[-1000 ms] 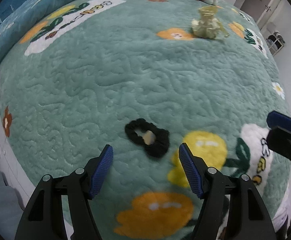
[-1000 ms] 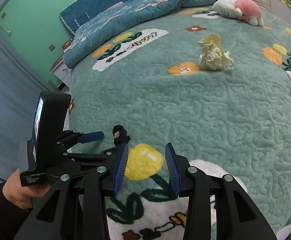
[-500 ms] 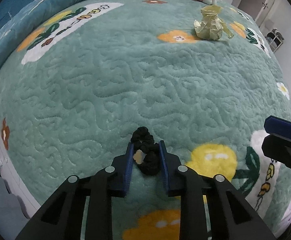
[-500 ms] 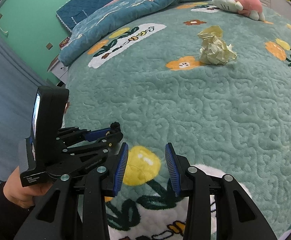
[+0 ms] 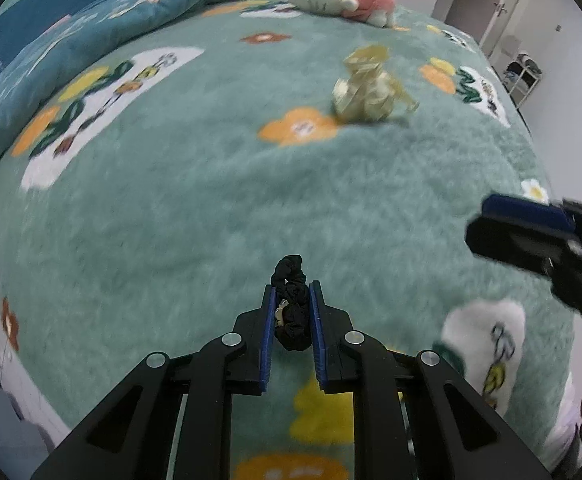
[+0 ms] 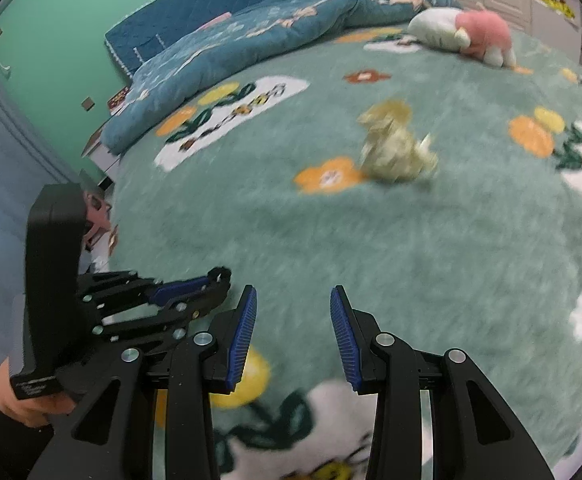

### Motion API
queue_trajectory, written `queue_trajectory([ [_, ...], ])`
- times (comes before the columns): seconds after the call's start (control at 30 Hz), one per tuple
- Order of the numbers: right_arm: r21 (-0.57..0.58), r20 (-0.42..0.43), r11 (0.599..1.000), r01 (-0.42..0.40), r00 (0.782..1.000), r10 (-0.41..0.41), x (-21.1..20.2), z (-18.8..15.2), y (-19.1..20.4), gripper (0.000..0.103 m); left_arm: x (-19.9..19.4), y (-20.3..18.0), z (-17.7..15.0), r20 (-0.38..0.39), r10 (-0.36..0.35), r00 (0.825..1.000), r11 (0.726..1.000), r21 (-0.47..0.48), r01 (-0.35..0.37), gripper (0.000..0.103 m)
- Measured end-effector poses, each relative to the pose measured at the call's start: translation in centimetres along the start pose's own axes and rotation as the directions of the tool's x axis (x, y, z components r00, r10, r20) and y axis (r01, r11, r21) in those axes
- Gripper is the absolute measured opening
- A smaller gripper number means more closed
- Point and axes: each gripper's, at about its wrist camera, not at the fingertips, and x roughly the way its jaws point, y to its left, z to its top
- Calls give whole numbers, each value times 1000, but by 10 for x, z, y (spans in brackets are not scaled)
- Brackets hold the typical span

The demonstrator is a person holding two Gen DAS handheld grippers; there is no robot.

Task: Collect trash
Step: 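Grasp the crumpled yellow paper with the right tool while the left tool holds the hair tie, then carry the hair tie and yellow paper with both tools over the orange bin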

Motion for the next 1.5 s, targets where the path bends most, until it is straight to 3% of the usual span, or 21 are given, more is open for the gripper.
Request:
queue_trajectory([
  [0.3, -65, 46, 996, 63, 997, -60, 25, 81, -42, 39, 30, -12, 77, 36, -23, 999, 998, 66, 21, 18],
  [0.43, -90, 29, 993, 77, 997, -75, 51, 100, -59, 43, 51, -12, 104, 46, -19, 999, 996, 85, 15, 18],
  [0.47, -94, 26, 992, 83, 996, -81, 57, 102, -62, 47, 55, -11, 107, 47, -18, 999, 996, 87, 13, 18],
  [0.67, -135, -5, 986, 99, 995, -101, 106, 111, -78, 48, 81, -4, 116, 23, -34, 999, 996, 78, 32, 18],
  [0.73, -138, -9, 986, 92, 996, -94, 119, 111, -82, 44, 87, -3, 116, 14, -40, 999, 996, 74, 39, 18],
  [0.83, -158, 13, 981, 112, 994, -112, 123, 110, -79, 30, 91, -3, 113, 11, -41, 999, 997, 70, 40, 18],
  [0.9, -150, 26, 983, 109, 994, -107, 120, 106, -79, 28, 90, -1, 114, 13, -41, 999, 997, 62, 40, 18],
  [1.07, -95, 46, 992, 82, 996, -78, 86, 96, -78, 27, 67, -9, 109, 27, -37, 999, 997, 70, 35, 18],
  [1.23, -48, 87, 996, 80, 993, -76, 13, 65, -63, 27, 12, -31, 87, 57, -37, 998, 995, 97, 31, 18],
  [1.37, -1, 133, 996, 90, 987, -89, -59, 23, -50, 27, -42, -67, 53, 84, -57, 995, 988, 149, 44, 18],
  [1.5, 64, 178, 991, 118, 976, -128, -142, -46, -42, 27, -92, -116, 8, 105, -104, 989, 973, 215, 79, 18],
])
